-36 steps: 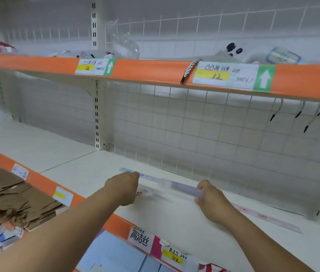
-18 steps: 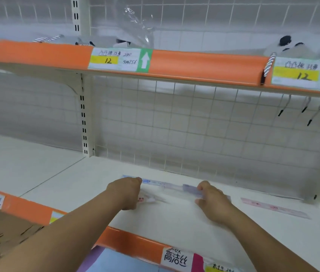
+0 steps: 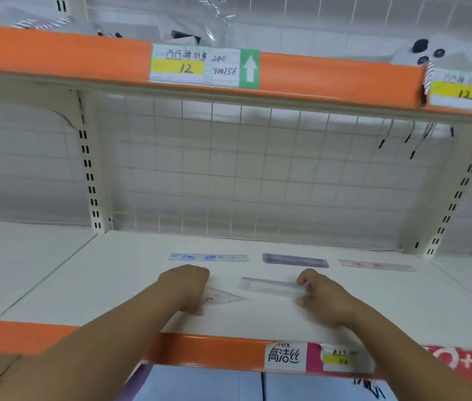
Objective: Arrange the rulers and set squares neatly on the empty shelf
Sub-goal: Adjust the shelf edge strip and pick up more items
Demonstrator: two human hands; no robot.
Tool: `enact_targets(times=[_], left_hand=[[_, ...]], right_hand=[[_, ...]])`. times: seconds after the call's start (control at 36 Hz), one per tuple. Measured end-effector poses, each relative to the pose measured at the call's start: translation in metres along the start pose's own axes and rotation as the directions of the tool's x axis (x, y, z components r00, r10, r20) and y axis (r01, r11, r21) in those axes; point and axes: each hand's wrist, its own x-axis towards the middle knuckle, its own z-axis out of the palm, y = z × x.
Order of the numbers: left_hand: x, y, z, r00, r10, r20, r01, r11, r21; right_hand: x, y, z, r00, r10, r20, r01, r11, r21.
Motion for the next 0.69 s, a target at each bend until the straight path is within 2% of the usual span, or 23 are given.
enact_targets(times=[0.25,0.69], left_hand=[[0.005,0.016,-0.005,0.994,0.095,0.053,-0.096,0.995,0.023],[0.005,0.014,0.000,0.998,0.032,0.050,-0.027,0.995,-0.095]], right_hand=[[-0.008,0.028,-0.017,0.994,0.039,0.102,-0.029,0.995,-0.094],[0.000,0.033,-0.021,0.991,0.014,0.135,-0.002,0.996,-0.084]])
